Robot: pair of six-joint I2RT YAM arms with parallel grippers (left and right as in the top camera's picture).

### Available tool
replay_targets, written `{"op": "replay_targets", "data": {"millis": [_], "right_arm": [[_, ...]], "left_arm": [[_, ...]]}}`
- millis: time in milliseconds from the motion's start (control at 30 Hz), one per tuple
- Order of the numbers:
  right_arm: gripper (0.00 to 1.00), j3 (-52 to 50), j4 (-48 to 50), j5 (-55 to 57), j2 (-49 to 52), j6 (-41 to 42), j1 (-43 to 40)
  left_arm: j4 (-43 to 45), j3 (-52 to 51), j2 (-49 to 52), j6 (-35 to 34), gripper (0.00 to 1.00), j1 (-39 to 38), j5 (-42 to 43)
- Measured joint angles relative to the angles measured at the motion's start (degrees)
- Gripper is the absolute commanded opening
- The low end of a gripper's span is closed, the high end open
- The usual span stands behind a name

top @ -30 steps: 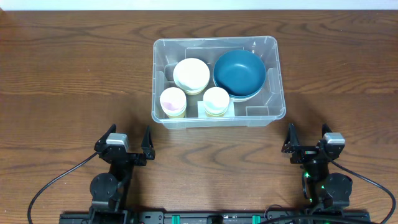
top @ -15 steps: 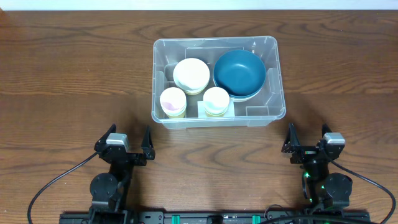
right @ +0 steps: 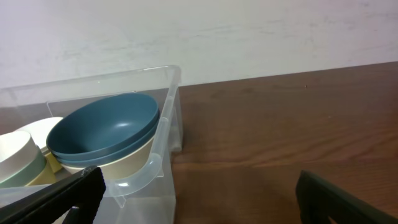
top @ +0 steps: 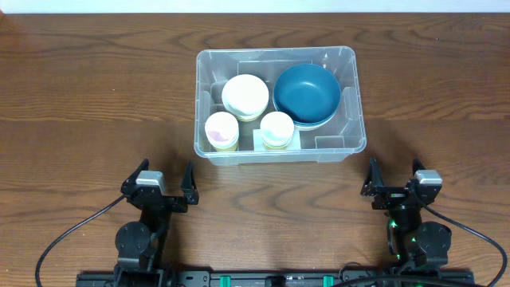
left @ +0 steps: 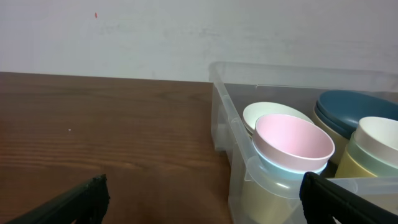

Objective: Pack container

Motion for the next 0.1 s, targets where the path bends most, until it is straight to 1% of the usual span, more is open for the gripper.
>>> {"op": "replay_targets", "data": {"millis": [100], "right_arm": [[0.99, 0.0, 0.0, 0.0, 0.0, 0.0, 0.0]], "left_arm": [[0.0, 0.0, 0.0, 0.0, 0.98, 0.0, 0.0]]}}
